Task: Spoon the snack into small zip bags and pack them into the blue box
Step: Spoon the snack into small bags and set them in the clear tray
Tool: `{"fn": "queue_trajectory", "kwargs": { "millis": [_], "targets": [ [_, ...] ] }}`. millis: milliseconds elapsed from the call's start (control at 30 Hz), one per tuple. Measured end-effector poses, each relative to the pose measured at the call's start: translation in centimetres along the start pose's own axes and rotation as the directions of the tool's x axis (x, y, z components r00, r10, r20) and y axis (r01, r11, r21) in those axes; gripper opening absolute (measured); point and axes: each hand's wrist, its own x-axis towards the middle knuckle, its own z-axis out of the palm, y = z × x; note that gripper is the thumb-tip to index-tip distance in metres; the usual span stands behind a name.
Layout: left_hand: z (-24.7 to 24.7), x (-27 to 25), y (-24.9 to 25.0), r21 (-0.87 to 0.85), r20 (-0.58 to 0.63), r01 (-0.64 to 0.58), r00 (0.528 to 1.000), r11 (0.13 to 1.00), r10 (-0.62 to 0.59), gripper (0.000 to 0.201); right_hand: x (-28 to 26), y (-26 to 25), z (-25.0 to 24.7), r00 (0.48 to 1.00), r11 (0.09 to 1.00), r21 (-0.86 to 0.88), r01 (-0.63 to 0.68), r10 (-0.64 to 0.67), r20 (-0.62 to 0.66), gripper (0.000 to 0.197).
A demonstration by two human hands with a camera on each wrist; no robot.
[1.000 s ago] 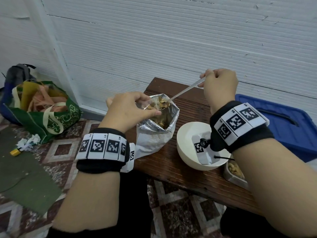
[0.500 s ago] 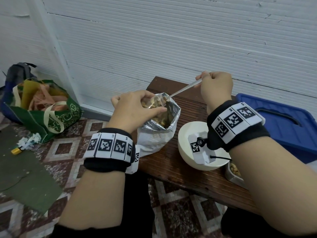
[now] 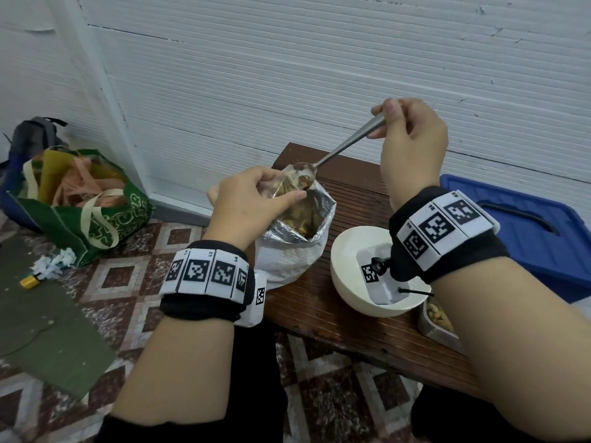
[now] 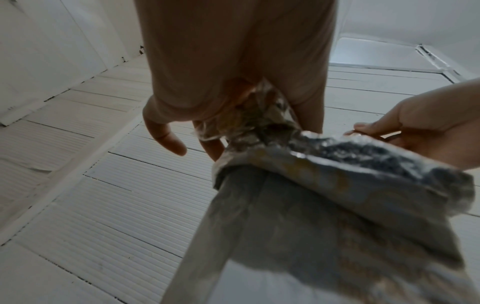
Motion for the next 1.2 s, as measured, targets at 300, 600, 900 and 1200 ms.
{"fn": "queue_trajectory", "kwargs": {
  "millis": [300, 600, 900, 1200],
  "targets": [
    [-0.7, -0.1, -0.5, -0.052, -0.022, 0.006, 1.0, 0.999, -0.007, 0.033, 0.3, 1.0, -1.2, 0.992, 0.997, -0.072, 0.022, -0.03, -0.124, 0.023],
    [-0.9, -0.2, -0.6, -0.067, -0.017, -0.005, 1.0, 0.998, 0.004, 0.04, -3.8, 2.4, 0.4, 0.95, 0.952, -0.214, 0.219, -0.158, 0.267, 0.02],
    [-0.8, -0.1, -0.6, -0.064, -0.008, 0.012, 1.0, 0.998, -0.013, 0.036, -6.0, 3.5, 1.6, 0.934, 0.964, -0.231, 0.135, -0.046, 0.354, 0.02],
    [-0.6, 0.0, -0.9, -0.082, -0.01, 0.017, 1.0, 0.996, -0.018, 0.036, -6.1, 3.6, 1.8, 0.941, 0.97, -0.221, -0.099, 0.163, 0.297, 0.024]
  ]
}}
